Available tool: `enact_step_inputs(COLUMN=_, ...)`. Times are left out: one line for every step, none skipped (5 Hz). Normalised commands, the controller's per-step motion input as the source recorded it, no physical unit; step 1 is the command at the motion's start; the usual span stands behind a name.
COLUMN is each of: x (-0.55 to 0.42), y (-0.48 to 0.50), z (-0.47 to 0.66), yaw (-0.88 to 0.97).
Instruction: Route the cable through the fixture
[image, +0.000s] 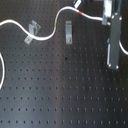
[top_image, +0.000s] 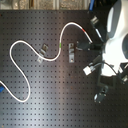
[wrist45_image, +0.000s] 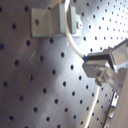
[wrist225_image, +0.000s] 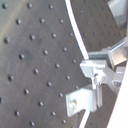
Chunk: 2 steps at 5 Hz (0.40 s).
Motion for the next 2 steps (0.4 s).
enact_step_inputs(x=-0.478, y=-0.101, z=0.38, yaw=-0.22)
enact_step_inputs(x=-0.134, y=0.013, z=0.0, yaw=-0.1)
